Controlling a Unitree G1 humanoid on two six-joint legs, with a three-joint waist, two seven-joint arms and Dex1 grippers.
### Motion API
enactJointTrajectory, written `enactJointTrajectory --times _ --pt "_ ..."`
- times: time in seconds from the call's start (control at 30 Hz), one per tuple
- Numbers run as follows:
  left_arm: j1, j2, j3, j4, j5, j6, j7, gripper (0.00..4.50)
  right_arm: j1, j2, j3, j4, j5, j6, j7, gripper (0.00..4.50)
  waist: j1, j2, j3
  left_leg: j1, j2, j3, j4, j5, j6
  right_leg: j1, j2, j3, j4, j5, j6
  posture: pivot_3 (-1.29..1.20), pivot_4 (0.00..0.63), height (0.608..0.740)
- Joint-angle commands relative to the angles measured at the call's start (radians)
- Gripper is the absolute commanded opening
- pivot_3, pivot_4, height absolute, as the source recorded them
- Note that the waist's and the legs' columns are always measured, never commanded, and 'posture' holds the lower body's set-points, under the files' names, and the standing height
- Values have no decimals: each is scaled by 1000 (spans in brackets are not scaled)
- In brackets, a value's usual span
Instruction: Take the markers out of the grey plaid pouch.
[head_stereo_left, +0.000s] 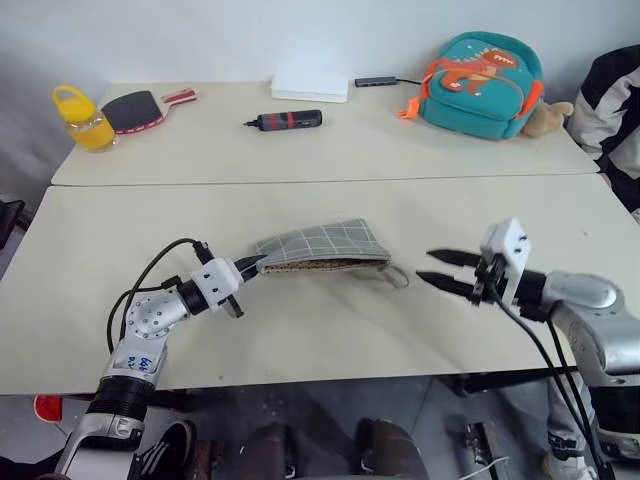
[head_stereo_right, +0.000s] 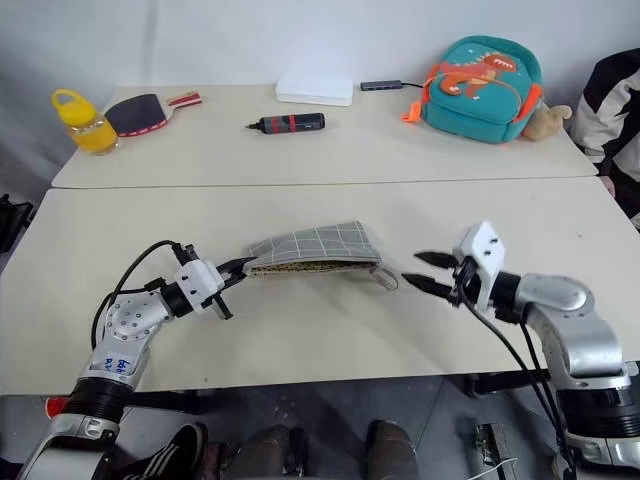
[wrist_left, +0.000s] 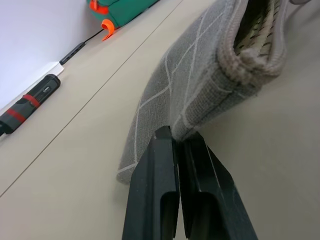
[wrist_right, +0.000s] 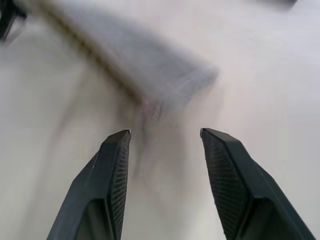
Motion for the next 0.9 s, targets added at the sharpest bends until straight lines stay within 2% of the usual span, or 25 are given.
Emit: enactJointTrajectory --times 0.03,0.07,0.23,0.43,0.57,0.9 --pt "-9 -13 3 -19 -6 0 2 0 -38 77 53 -101 12 -39 -37 1931 0 0 0 0 0 0 0 0 0 0 1 0 0 0 0 0 150 740" --pt "-13 -18 3 -20 -5 4 2 0 -41 93 86 -105 -25 -64 -42 1746 1 0 0 0 1 0 0 0 -1 0 1 0 0 0 0 0 150 740" --pt "-27 -43 -6 -22 8 19 12 0 -58 137 207 -68 -176 -187 -72 31 9 0 0 -1 -2 -1 0 -1 0 0 0 0 0 0 0 0 150 740" --pt "-14 -64 -12 -53 23 37 22 0 -45 131 291 16 -332 -312 -96 31 3 0 0 -1 -1 0 0 0 0 0 0 -1 0 0 1 0 150 740" --pt "-1 -65 -13 -72 26 49 23 0 -47 122 303 75 -382 -372 -95 31 2 0 0 -1 -1 0 0 0 0 0 0 0 0 0 1 0 150 740" --pt "7 -72 -42 -154 19 102 -8 0 -116 190 340 138 -488 -416 -165 31 1 0 0 -1 -1 0 0 0 0 0 0 0 0 0 1 0 150 740"
